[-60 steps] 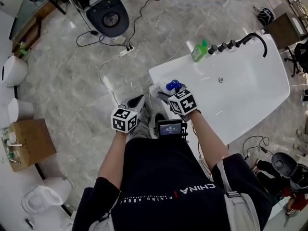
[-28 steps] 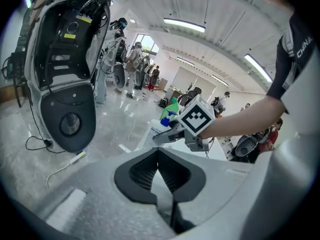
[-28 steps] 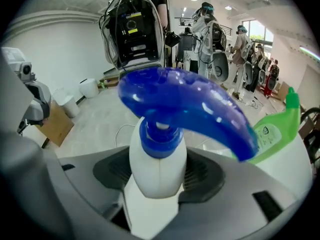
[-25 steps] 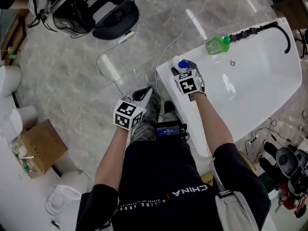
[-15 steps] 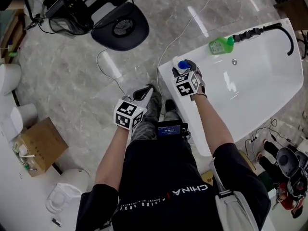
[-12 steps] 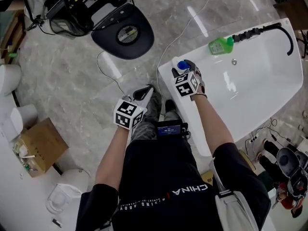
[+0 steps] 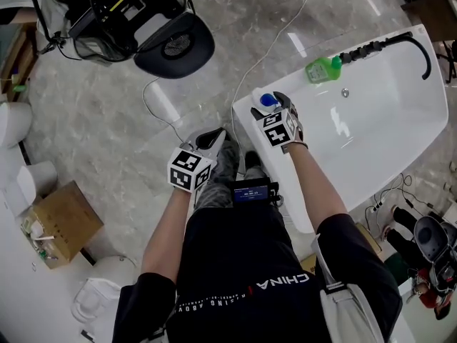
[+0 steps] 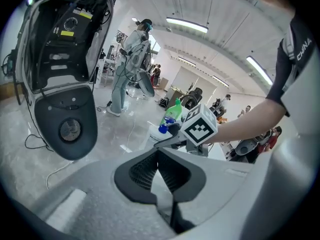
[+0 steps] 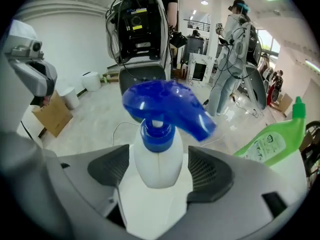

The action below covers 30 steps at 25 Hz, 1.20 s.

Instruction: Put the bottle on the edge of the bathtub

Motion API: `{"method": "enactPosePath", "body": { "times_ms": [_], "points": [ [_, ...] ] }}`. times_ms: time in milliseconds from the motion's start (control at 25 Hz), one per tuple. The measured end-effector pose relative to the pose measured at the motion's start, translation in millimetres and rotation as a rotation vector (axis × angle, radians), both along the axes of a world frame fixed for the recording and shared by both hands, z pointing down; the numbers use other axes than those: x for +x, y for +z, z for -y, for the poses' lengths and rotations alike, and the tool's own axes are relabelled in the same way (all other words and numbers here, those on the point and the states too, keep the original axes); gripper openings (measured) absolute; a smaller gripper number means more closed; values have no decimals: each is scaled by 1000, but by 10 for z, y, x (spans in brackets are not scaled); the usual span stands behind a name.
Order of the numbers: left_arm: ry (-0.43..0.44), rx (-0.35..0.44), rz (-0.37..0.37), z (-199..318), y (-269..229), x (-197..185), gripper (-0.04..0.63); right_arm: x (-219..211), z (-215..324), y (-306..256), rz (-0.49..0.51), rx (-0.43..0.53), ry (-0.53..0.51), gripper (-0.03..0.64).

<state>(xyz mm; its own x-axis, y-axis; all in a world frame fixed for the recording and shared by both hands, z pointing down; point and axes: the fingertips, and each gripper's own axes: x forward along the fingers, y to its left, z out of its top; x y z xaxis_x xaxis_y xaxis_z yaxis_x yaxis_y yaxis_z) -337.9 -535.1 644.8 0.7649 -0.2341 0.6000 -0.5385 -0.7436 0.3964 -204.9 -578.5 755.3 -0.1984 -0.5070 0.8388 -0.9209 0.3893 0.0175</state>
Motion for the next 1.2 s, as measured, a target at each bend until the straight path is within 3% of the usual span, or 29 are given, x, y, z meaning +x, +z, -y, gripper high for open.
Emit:
{"method": "enactPosePath", "body": {
  "times_ms": [320, 440, 560, 600, 880, 1200],
  "points": [
    [-21, 9, -19, -152, -95, 49, 9, 244, -584, -361, 14, -1, 23, 356],
    [-33, 22, -27, -198, -160, 130, 9, 337, -760, -591, 63, -1, 30, 228],
    [-44, 34, -42, -284, -239, 219, 9, 332, -844, -858, 173, -5, 58, 32],
    [-48, 37, -46, -321, -259, 243, 9, 304, -870, -942, 209, -11, 56, 17],
    [-65, 83, -55, -600, -478, 353, 9, 97, -1132, -1402, 337, -15, -15, 11],
    [-85, 113, -55, -929, -593, 367, 9, 23, -1412, -1564, 289, 15, -94, 9]
  ]
}}
